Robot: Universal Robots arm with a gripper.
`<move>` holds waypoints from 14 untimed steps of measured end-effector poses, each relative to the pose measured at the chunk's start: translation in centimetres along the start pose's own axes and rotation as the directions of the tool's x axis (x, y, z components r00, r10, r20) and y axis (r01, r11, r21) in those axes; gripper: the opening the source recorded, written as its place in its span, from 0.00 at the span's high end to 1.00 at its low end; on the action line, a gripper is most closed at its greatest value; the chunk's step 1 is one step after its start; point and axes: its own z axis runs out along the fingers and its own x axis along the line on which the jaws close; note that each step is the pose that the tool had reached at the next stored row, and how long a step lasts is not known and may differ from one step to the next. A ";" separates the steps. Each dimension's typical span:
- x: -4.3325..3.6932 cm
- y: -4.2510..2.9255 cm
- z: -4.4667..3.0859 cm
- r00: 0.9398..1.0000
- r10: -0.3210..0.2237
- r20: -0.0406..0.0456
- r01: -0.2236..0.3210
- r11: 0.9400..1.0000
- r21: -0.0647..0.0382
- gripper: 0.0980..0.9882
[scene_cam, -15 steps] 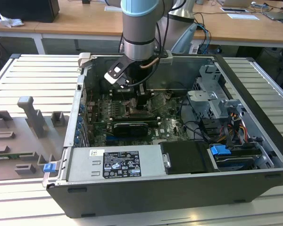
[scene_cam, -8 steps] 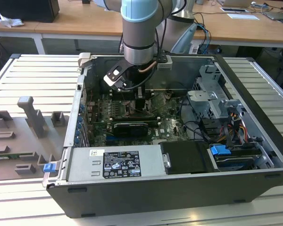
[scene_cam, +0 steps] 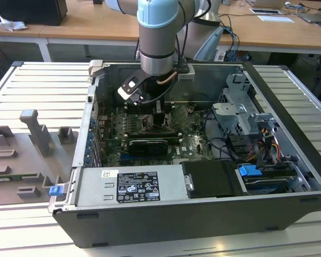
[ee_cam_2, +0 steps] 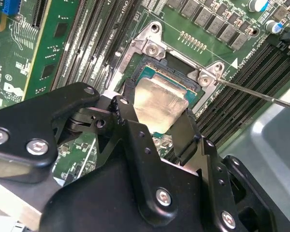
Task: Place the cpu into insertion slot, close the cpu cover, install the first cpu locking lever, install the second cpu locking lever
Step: 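Place the cpu into insertion slot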
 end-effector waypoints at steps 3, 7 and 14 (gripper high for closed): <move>0.00 -0.08 0.14 1.000 0.000 0.000 0.000 1.000 0.000 0.51; 0.00 -0.13 0.32 1.000 0.000 0.000 0.000 1.000 0.000 0.51; 0.01 -0.16 0.35 1.000 0.000 0.000 0.000 1.000 0.000 0.49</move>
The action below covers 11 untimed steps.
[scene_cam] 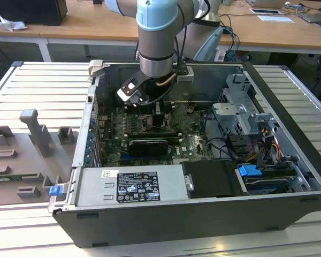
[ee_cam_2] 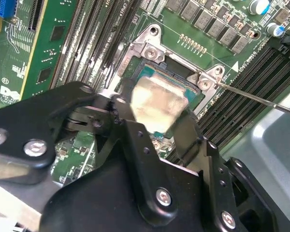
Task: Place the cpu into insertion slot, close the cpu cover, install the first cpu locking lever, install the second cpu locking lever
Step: 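Place the cpu into insertion slot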
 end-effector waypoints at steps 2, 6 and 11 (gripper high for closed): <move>0.00 -0.01 0.01 1.000 0.000 0.000 0.000 1.000 0.000 0.42; 0.02 0.01 -0.46 1.000 0.000 0.000 0.000 1.000 0.000 0.42; 0.03 0.06 -1.31 1.000 0.000 0.000 0.000 1.000 0.000 0.44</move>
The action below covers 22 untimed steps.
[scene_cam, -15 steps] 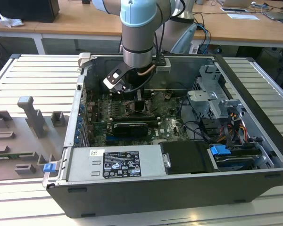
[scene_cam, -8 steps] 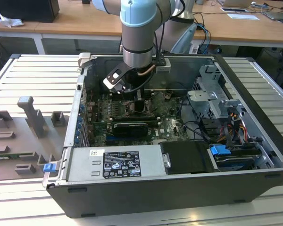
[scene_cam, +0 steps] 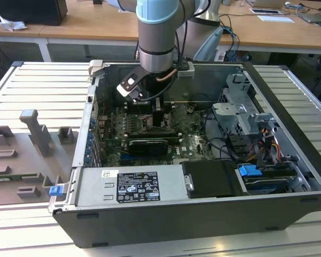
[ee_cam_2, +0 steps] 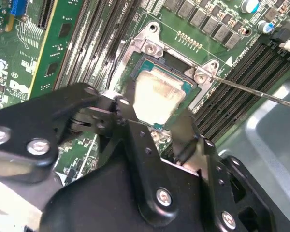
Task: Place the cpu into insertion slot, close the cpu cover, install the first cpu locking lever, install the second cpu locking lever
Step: 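Place the cpu into insertion slot, then close the cpu cover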
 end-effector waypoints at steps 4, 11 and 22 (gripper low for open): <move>0.00 0.01 -0.10 1.000 0.000 0.000 0.000 1.000 0.000 0.78; 0.00 0.01 -0.24 1.000 0.000 0.000 0.000 1.000 0.000 0.99; 0.02 0.04 -0.67 1.000 0.000 0.000 0.000 1.000 0.000 0.99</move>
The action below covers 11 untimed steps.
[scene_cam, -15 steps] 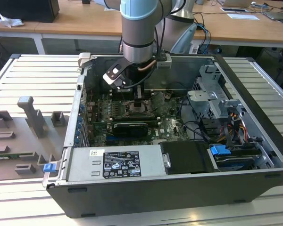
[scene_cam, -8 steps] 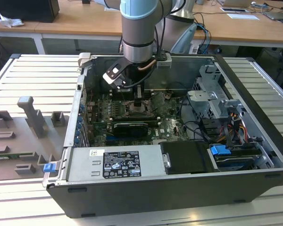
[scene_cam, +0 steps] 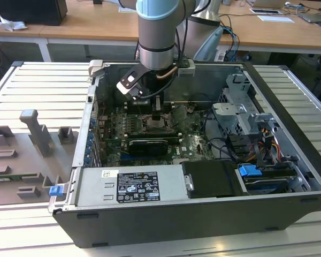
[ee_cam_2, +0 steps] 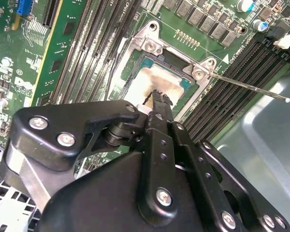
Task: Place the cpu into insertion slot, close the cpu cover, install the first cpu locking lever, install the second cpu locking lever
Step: 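Close the cpu cover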
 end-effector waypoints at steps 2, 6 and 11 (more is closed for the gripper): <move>0.00 0.02 -0.12 1.000 0.000 0.002 0.000 1.000 0.000 0.99; 0.00 0.03 -0.38 1.000 0.000 0.002 0.000 1.000 0.001 0.99; 0.01 0.06 -1.00 1.000 0.001 0.001 -0.001 1.000 0.001 0.99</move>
